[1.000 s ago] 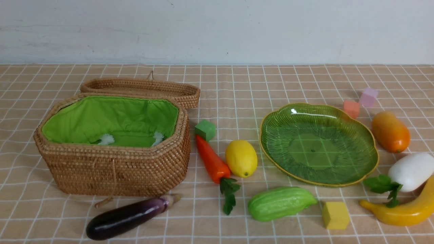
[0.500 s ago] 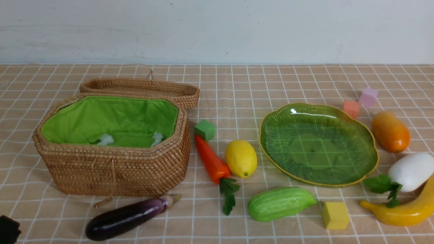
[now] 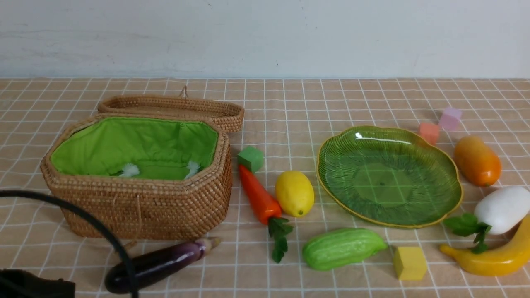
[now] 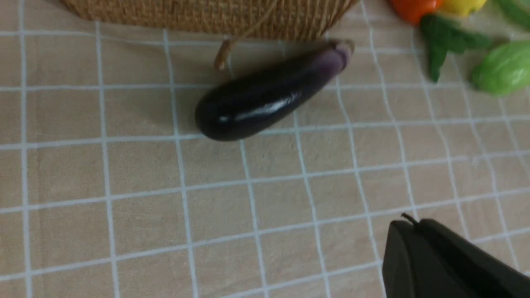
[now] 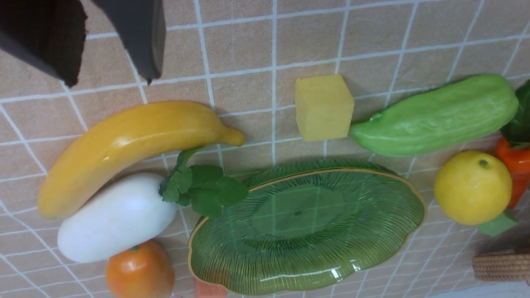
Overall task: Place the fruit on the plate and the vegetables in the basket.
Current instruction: Use the left arm to grab an eggplant and put it into the left basket, then grab a lemon with your left arm and place it on the plate on the right
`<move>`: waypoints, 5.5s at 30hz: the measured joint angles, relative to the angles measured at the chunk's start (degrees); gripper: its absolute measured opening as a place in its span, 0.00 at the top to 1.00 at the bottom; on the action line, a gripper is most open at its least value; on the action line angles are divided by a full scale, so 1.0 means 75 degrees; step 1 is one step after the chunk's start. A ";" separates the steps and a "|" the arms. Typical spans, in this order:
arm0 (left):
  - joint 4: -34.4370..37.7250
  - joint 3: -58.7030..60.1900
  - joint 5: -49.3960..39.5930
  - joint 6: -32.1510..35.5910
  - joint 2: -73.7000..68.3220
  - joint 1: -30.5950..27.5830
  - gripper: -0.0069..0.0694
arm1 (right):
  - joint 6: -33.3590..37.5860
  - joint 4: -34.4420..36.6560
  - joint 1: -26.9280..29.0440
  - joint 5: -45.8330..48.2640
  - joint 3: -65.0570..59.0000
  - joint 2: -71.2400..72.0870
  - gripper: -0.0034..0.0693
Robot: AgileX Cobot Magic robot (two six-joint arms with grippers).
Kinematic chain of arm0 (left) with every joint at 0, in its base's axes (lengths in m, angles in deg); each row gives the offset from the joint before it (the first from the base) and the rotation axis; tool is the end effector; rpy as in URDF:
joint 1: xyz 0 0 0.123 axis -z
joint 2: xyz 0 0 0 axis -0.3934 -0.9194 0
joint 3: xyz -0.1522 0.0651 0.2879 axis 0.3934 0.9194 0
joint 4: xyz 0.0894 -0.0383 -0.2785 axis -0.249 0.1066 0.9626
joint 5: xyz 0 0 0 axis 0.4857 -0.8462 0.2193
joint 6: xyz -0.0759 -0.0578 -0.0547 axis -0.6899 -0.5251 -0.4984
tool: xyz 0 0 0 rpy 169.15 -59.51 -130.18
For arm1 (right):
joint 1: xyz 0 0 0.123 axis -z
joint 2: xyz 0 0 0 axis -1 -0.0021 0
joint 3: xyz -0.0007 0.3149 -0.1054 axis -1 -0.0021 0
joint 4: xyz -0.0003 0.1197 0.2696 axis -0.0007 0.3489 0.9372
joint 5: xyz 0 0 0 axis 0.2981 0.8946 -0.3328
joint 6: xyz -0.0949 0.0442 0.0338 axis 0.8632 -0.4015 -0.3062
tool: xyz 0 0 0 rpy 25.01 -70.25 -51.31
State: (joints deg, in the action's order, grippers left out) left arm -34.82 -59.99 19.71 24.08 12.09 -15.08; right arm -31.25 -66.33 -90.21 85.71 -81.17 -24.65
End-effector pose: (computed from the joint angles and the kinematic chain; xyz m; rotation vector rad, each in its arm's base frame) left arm 0.1365 -0.0471 0.2956 0.0771 2.4471 -0.4453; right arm 0.0673 0.0046 0.1692 0.0966 1.8551 0.1365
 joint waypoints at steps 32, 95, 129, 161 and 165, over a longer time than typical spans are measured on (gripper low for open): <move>-0.1313 -0.0222 0.2334 0.3326 -0.3488 0.1671 0.66 | 0.2526 0.3846 -0.1478 0.6510 0.7168 -0.2948 0.79; -0.6725 -0.3831 0.1384 0.1950 -0.5340 0.1555 0.05 | 0.2830 0.3792 -0.1511 0.5598 0.7168 -0.2948 0.76; -0.3690 -0.9922 -0.0072 -0.2284 -1.0840 0.4369 0.13 | 0.2250 0.2663 -0.1511 0.5912 0.7428 -0.2956 0.72; -0.4740 -1.0237 -0.0601 -0.3285 -1.1985 0.4359 0.19 | 0.2257 0.2657 -0.1511 0.6037 0.7428 -0.2956 0.71; -0.4601 -1.0646 -0.0657 -0.3251 -1.1782 0.4394 0.19 | 0.2257 0.2530 -0.1511 0.6027 0.7428 -0.2956 0.71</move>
State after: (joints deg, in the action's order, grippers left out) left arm -69.33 -139.83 14.78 -0.31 -76.27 17.87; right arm -14.32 -47.36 -101.54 130.92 -25.47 -46.82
